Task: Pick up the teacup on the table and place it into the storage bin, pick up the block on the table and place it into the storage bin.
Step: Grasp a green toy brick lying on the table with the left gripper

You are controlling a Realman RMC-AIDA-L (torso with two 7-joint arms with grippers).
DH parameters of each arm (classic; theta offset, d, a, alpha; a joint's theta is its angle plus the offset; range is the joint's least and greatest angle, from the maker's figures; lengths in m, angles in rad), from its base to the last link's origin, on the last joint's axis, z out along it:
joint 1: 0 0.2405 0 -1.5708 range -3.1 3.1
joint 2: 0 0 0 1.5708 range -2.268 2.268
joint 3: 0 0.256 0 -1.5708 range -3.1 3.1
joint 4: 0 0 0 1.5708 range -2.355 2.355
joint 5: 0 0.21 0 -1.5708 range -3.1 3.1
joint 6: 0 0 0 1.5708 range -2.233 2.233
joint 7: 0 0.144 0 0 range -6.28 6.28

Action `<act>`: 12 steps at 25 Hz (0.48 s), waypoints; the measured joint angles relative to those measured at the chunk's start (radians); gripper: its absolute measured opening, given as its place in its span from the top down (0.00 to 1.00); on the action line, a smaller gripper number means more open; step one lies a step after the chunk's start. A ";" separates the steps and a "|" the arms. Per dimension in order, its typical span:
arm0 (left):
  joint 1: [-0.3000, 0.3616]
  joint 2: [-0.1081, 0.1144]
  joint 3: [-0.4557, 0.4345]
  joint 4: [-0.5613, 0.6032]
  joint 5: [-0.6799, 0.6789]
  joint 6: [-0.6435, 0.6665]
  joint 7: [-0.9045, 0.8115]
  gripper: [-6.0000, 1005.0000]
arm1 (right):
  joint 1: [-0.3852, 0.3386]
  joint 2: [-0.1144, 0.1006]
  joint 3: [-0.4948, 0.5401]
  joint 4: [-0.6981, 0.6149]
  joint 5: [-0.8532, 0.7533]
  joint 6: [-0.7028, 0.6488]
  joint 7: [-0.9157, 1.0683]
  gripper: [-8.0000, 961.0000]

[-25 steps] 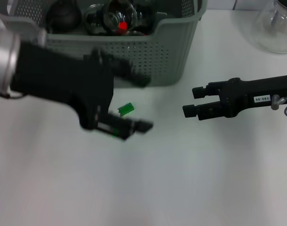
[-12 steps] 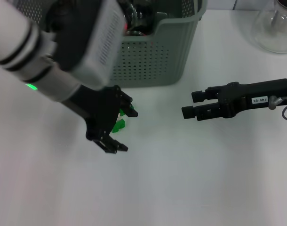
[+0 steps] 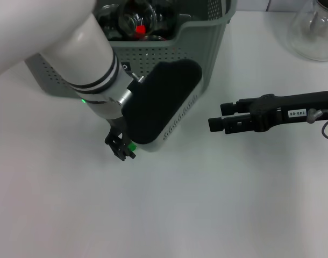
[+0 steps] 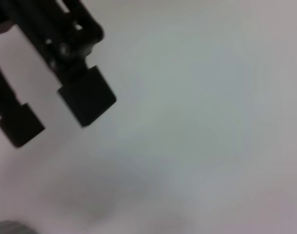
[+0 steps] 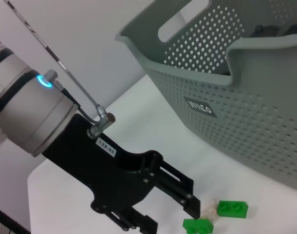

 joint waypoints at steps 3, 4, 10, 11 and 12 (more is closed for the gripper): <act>-0.021 -0.001 0.033 -0.032 0.021 -0.028 0.022 0.23 | 0.003 0.002 -0.003 0.006 -0.003 0.005 -0.002 0.11; -0.026 -0.001 0.048 -0.047 0.033 -0.037 0.026 0.23 | 0.003 0.002 -0.005 0.006 -0.006 0.005 -0.003 0.11; -0.054 -0.001 0.105 -0.131 0.078 -0.079 0.039 0.23 | -0.011 -0.011 -0.004 0.013 -0.013 -0.002 0.000 0.11; -0.058 -0.001 0.107 -0.140 0.078 -0.083 0.040 0.23 | -0.014 -0.011 -0.002 0.013 -0.013 -0.002 0.000 0.11; -0.064 -0.001 0.110 -0.150 0.079 -0.086 0.040 0.23 | -0.016 -0.012 -0.001 0.013 -0.012 -0.002 0.000 0.11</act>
